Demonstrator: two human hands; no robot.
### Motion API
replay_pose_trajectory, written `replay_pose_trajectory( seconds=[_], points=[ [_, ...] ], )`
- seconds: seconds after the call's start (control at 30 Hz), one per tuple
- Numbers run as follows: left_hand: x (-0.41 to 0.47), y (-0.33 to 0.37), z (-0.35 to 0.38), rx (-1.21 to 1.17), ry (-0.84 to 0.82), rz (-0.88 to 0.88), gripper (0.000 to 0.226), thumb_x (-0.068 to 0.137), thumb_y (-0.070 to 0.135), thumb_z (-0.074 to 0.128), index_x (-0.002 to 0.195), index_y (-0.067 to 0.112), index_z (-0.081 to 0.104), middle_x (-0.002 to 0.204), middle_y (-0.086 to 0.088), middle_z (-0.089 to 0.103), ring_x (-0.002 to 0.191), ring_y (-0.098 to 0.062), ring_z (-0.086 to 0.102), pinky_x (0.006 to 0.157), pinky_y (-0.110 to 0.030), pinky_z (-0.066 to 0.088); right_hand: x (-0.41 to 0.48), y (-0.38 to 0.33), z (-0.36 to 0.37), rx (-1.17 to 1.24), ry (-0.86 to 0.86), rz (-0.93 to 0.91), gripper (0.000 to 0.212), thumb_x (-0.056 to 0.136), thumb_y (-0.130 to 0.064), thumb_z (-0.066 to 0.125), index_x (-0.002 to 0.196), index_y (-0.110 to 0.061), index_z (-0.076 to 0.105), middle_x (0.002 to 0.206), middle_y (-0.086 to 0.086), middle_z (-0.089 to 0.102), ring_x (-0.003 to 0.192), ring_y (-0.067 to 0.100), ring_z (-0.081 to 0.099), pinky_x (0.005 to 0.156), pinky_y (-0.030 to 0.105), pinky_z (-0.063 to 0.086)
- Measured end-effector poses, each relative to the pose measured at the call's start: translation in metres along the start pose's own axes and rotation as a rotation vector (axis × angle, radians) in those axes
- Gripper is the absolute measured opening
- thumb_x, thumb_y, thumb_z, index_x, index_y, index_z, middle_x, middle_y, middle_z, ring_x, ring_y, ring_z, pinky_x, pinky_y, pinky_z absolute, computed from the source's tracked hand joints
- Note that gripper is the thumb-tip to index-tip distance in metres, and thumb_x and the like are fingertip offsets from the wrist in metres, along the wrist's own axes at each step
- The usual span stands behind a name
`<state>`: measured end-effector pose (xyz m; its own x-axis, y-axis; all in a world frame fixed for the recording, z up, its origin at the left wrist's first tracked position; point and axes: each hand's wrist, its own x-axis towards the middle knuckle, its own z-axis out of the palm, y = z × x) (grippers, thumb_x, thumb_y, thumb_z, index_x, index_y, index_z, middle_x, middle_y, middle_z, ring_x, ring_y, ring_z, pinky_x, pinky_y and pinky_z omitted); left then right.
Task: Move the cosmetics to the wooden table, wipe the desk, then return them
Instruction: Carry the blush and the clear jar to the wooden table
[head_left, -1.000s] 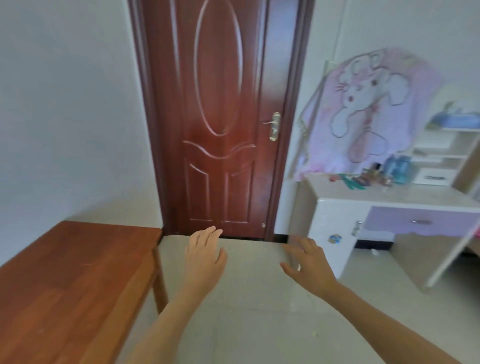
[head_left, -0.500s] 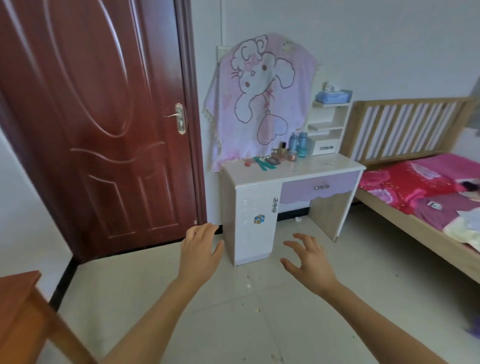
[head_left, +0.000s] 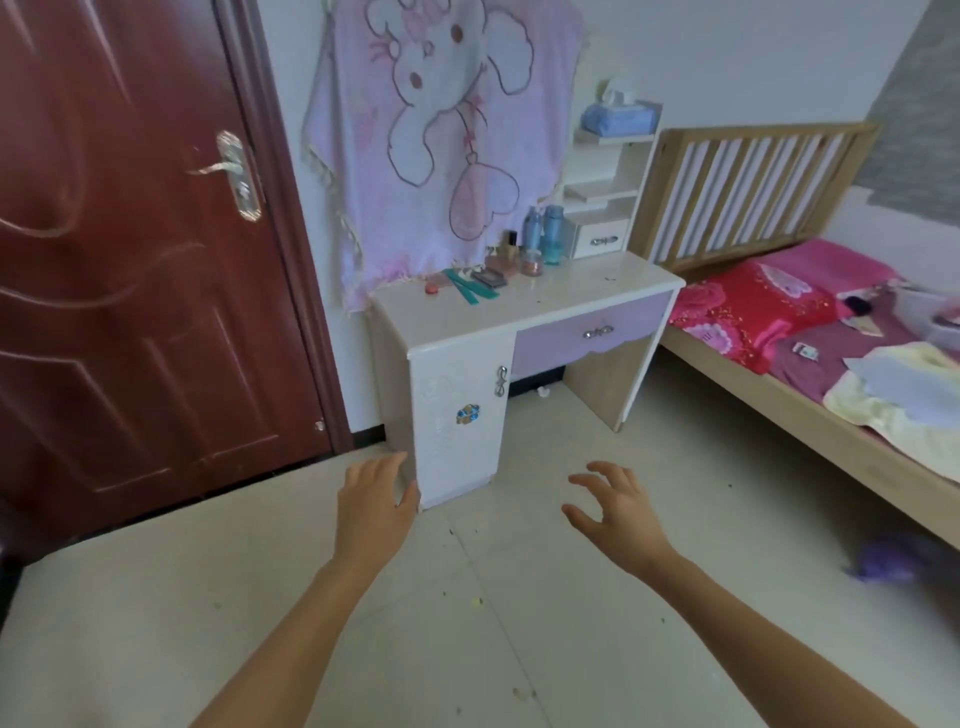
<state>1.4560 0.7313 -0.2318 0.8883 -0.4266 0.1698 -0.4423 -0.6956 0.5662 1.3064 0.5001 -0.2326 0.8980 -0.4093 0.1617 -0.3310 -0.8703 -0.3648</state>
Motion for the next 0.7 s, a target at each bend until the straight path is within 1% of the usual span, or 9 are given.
replay_pose_trajectory(
  seconds=[0.13, 0.2, 0.27, 0.33, 0.4, 0.43, 0.5, 0.6, 0.7],
  points=[
    [0.033, 0.021, 0.053, -0.017, -0.111, 0.045, 0.038, 0.089, 0.017, 0.053, 0.125, 0.008, 0.050, 0.127, -0.009, 0.054, 0.119, -0.031, 0.040, 0.096, -0.035, 0.034, 0.005, 0.044, 0.015, -0.004, -0.081, 0.101, 0.047, 0.085, -0.044, 0.056, 0.124, -0.017, 0.055, 0.136, 0.010, 0.044, 0.129, 0.028, 0.035, 0.102, 0.039, 0.032],
    [0.056, 0.038, 0.076, -0.047, -0.136, 0.059, 0.037, 0.088, 0.018, 0.054, 0.124, 0.008, 0.051, 0.126, -0.008, 0.056, 0.119, -0.030, 0.039, 0.097, -0.036, 0.036, 0.022, 0.071, 0.010, 0.001, -0.078, 0.162, 0.045, 0.086, -0.041, 0.057, 0.125, -0.019, 0.053, 0.137, 0.008, 0.043, 0.130, 0.026, 0.034, 0.103, 0.037, 0.032],
    [0.082, 0.059, 0.095, -0.064, -0.162, 0.069, 0.043, 0.087, 0.031, 0.047, 0.125, 0.009, 0.051, 0.126, -0.007, 0.056, 0.121, -0.028, 0.039, 0.098, -0.035, 0.035, 0.046, 0.101, 0.006, 0.014, -0.054, 0.187, 0.043, 0.086, -0.038, 0.058, 0.125, -0.019, 0.053, 0.137, 0.008, 0.042, 0.130, 0.024, 0.033, 0.103, 0.036, 0.032],
    [0.111, 0.080, 0.115, -0.074, -0.165, 0.065, 0.060, 0.079, 0.044, 0.033, 0.126, 0.011, 0.050, 0.129, -0.005, 0.053, 0.124, -0.027, 0.037, 0.101, -0.035, 0.034, 0.075, 0.129, 0.002, 0.024, -0.034, 0.177, 0.044, 0.087, -0.038, 0.056, 0.126, -0.019, 0.052, 0.138, 0.007, 0.042, 0.130, 0.023, 0.033, 0.103, 0.036, 0.032],
    [0.142, 0.100, 0.137, -0.107, -0.150, 0.025, 0.052, 0.084, 0.038, 0.038, 0.128, 0.012, 0.048, 0.132, -0.006, 0.052, 0.125, -0.026, 0.035, 0.103, -0.036, 0.034, 0.109, 0.154, -0.003, 0.026, -0.037, 0.157, 0.044, 0.088, -0.039, 0.054, 0.128, -0.020, 0.050, 0.139, 0.006, 0.040, 0.130, 0.021, 0.032, 0.104, 0.034, 0.031],
    [0.157, 0.110, 0.148, -0.124, -0.135, 0.002, 0.044, 0.089, 0.031, 0.043, 0.128, 0.013, 0.048, 0.132, -0.006, 0.051, 0.125, -0.026, 0.034, 0.104, -0.036, 0.034, 0.126, 0.165, -0.006, 0.023, -0.044, 0.148, 0.045, 0.088, -0.040, 0.053, 0.128, -0.020, 0.049, 0.139, 0.005, 0.039, 0.130, 0.021, 0.031, 0.104, 0.034, 0.031],
    [0.183, 0.131, 0.166, -0.153, -0.101, -0.033, 0.038, 0.091, 0.019, 0.048, 0.129, 0.013, 0.047, 0.133, -0.007, 0.050, 0.127, -0.025, 0.033, 0.104, -0.036, 0.033, 0.160, 0.184, -0.013, 0.011, -0.068, 0.112, 0.045, 0.089, -0.041, 0.053, 0.129, -0.021, 0.049, 0.139, 0.005, 0.039, 0.130, 0.021, 0.031, 0.104, 0.034, 0.031],
    [0.219, 0.154, 0.184, -0.194, -0.048, -0.074, 0.038, 0.091, 0.017, 0.050, 0.129, 0.011, 0.047, 0.132, -0.007, 0.051, 0.127, -0.024, 0.033, 0.105, -0.036, 0.033, 0.218, 0.205, -0.025, 0.013, -0.094, 0.035, 0.046, 0.088, -0.043, 0.053, 0.127, -0.020, 0.050, 0.137, 0.006, 0.041, 0.130, 0.023, 0.033, 0.102, 0.036, 0.031],
    [0.247, 0.155, 0.192, -0.218, -0.005, -0.154, 0.038, 0.091, 0.016, 0.050, 0.128, 0.012, 0.048, 0.130, -0.007, 0.052, 0.126, -0.023, 0.034, 0.104, -0.035, 0.033, 0.271, 0.215, -0.023, 0.068, -0.080, 0.017, 0.052, 0.078, -0.045, 0.052, 0.117, -0.011, 0.060, 0.124, 0.015, 0.053, 0.119, 0.033, 0.047, 0.096, 0.044, 0.039]
  ],
)
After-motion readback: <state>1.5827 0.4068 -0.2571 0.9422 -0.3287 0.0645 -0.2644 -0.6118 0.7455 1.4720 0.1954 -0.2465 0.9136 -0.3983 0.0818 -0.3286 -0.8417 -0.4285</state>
